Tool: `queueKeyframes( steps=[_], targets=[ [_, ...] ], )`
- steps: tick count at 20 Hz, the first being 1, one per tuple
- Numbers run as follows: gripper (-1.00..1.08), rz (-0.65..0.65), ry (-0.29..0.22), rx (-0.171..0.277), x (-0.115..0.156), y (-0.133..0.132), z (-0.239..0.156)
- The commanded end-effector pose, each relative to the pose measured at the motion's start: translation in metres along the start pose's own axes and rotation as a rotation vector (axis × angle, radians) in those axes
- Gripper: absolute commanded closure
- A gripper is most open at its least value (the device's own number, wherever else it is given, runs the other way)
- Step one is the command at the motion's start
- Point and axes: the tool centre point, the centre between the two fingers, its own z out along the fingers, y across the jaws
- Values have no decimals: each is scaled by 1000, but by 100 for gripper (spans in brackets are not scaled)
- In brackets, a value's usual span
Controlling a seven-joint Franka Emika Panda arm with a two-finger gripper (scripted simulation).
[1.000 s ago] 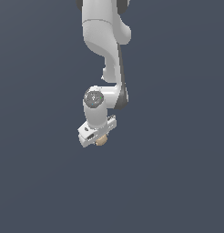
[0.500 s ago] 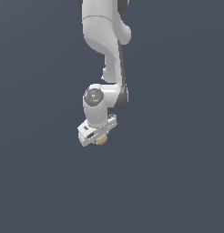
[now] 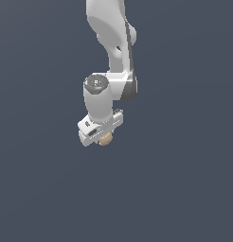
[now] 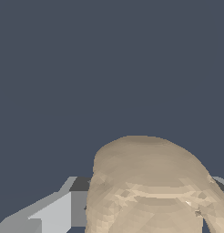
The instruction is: Pick up the object and move it to a goal position.
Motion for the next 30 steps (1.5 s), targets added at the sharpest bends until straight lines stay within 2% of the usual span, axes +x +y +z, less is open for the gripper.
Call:
queueKeyframes(
  steps=[1, 17, 23, 30],
  targets=[
    [108, 0, 1, -1, 3, 0, -26],
    [108, -1, 1, 0, 26, 1, -200],
    [108, 0, 1, 0, 32, 3, -237],
    [108, 0, 1, 0, 36, 4, -257]
  ],
)
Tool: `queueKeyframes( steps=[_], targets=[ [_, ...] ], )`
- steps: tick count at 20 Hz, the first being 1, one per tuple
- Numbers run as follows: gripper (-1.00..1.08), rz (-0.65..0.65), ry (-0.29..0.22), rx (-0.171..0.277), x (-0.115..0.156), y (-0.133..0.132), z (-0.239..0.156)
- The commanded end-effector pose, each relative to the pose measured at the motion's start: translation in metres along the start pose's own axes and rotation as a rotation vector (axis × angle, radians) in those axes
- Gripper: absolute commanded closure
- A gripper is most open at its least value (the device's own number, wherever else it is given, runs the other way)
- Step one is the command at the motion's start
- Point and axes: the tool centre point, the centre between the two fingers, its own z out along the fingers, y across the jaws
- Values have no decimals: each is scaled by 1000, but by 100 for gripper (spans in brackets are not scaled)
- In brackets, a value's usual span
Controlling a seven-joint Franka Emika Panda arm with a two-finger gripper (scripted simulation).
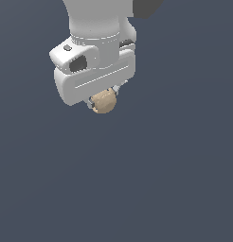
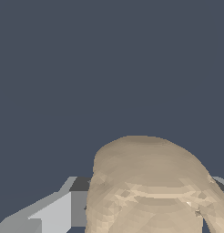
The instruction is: Pick up the object and move it to a goal position.
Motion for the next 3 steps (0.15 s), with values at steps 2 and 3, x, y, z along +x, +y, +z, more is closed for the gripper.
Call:
queueKeyframes(
  steps=[2, 3],
  targets=[
    [108, 0, -1, 1, 1, 0, -5],
    [108, 0, -1, 1, 1, 0, -5]
  ],
)
